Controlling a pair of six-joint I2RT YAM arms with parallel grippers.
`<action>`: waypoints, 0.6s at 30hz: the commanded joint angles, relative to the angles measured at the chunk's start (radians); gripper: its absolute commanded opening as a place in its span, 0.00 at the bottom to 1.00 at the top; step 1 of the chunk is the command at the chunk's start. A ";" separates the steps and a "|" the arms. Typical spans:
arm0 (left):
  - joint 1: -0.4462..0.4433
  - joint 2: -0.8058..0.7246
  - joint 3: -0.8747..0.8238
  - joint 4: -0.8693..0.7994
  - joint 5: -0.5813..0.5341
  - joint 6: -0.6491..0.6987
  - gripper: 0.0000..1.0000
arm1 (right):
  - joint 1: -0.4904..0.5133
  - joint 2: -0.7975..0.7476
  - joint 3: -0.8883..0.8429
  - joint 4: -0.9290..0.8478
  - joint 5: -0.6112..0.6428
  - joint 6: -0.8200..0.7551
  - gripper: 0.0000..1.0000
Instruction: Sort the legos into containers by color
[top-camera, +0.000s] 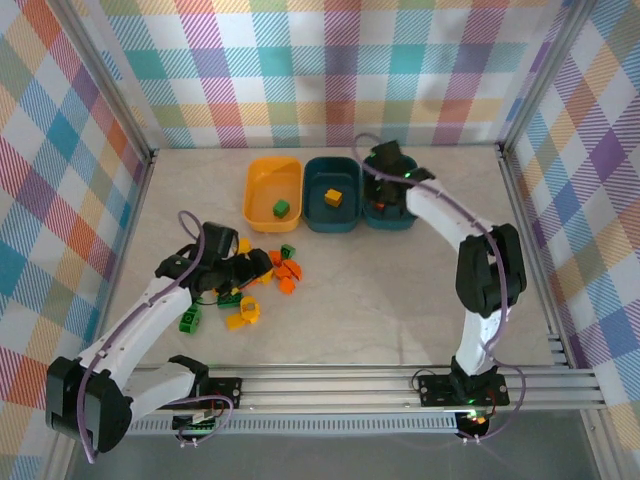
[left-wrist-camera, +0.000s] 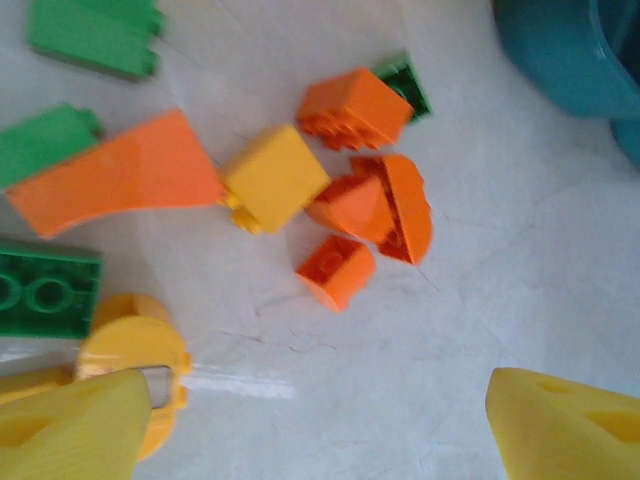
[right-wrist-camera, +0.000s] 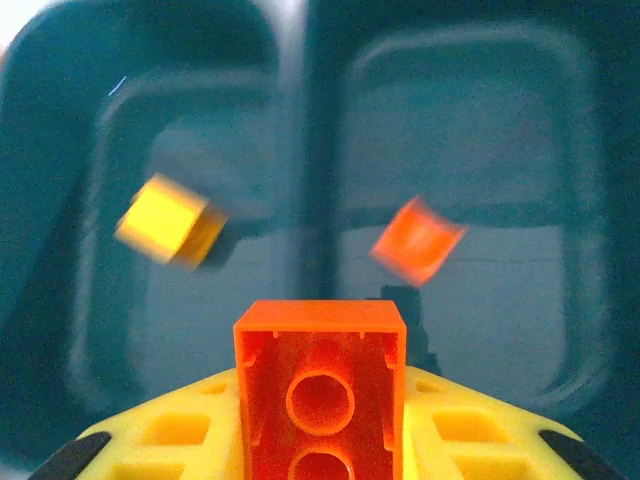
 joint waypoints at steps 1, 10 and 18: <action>-0.069 0.060 0.034 0.010 0.001 -0.007 0.86 | -0.055 0.125 0.090 -0.091 -0.032 -0.054 0.28; -0.097 0.142 0.093 -0.016 -0.019 0.001 0.86 | -0.124 0.289 0.275 -0.179 -0.068 -0.089 0.31; -0.099 0.193 0.157 -0.066 -0.058 0.016 0.86 | -0.124 0.257 0.297 -0.198 -0.058 -0.088 0.65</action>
